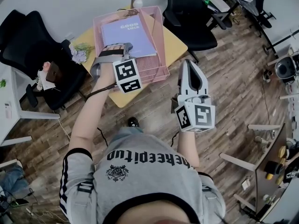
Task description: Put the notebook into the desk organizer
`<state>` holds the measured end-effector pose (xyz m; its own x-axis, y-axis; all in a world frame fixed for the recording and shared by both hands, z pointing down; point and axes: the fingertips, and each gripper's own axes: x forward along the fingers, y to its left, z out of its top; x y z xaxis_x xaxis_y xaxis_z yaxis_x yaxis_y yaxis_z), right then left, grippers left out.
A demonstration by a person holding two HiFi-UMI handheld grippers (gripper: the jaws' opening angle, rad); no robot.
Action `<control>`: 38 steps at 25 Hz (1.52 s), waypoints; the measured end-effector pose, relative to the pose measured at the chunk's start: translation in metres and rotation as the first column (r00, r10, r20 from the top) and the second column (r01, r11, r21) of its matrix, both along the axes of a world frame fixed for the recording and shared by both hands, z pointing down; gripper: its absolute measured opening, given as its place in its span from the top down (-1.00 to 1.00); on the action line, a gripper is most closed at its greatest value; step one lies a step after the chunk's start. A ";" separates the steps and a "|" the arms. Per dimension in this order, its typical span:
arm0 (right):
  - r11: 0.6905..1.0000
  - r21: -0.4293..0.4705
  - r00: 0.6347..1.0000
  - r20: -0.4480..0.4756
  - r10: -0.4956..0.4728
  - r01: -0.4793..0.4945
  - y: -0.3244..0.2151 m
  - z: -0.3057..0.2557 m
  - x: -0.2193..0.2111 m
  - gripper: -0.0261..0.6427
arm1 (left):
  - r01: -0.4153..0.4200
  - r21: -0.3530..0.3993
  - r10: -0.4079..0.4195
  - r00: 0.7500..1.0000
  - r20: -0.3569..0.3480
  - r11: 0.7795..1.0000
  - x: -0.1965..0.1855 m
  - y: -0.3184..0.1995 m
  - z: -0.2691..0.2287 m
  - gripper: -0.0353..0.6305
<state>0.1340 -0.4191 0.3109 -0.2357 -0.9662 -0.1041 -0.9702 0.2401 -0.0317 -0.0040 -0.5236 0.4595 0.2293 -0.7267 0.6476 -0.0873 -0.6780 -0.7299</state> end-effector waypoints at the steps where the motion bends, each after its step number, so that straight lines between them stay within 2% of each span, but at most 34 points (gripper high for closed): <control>1: 1.000 0.000 1.000 0.000 -0.001 0.001 -0.001 0.000 -0.001 0.92 | -0.008 -0.021 0.008 1.000 -0.002 1.000 0.000 0.002 0.001 0.49; 2: 1.000 0.000 1.000 0.001 -0.003 0.003 -0.001 0.000 -0.002 0.91 | -0.014 -0.040 0.013 1.000 -0.006 0.999 0.001 0.003 0.002 0.40; 6: 1.000 0.006 1.000 0.002 -0.018 0.018 -0.002 -0.001 -0.006 0.91 | -0.028 -0.101 0.023 0.998 -0.051 0.994 0.003 0.010 0.002 0.30; 12: 1.000 0.008 1.000 0.003 -0.021 0.021 0.000 -0.002 -0.008 0.92 | -0.082 -0.224 0.053 0.990 -0.134 0.971 0.010 0.030 -0.001 0.15; 21: 1.000 0.008 1.000 0.008 -0.023 0.023 0.009 -0.002 -0.008 0.92 | -0.095 -0.216 0.049 0.977 -0.208 0.972 0.017 0.045 -0.013 0.13; 25: 1.000 0.004 1.000 0.008 -0.029 0.029 0.015 0.000 -0.009 0.92 | -0.084 -0.206 0.022 0.958 -0.286 0.975 0.019 0.052 -0.021 0.28; 27: 0.999 0.002 0.999 0.007 -0.034 0.034 0.018 0.000 -0.010 0.91 | -0.061 -0.184 -0.002 0.945 -0.327 0.981 0.017 0.053 -0.027 0.55; 30: 0.999 0.002 0.999 0.006 -0.046 0.046 0.023 0.000 -0.013 0.92 | -0.023 -0.157 -0.041 0.919 -0.393 0.987 0.014 0.056 -0.036 0.85; 35: 0.997 0.006 0.997 0.007 -0.071 0.071 0.033 -0.001 -0.017 0.91 | 0.001 -0.170 -0.085 0.871 -0.484 0.985 0.012 0.069 -0.045 0.88; 38: 0.997 0.004 0.997 0.007 -0.082 0.082 0.039 0.001 -0.018 0.92 | 0.021 -0.169 -0.111 0.830 -0.546 0.985 0.010 0.076 -0.052 0.88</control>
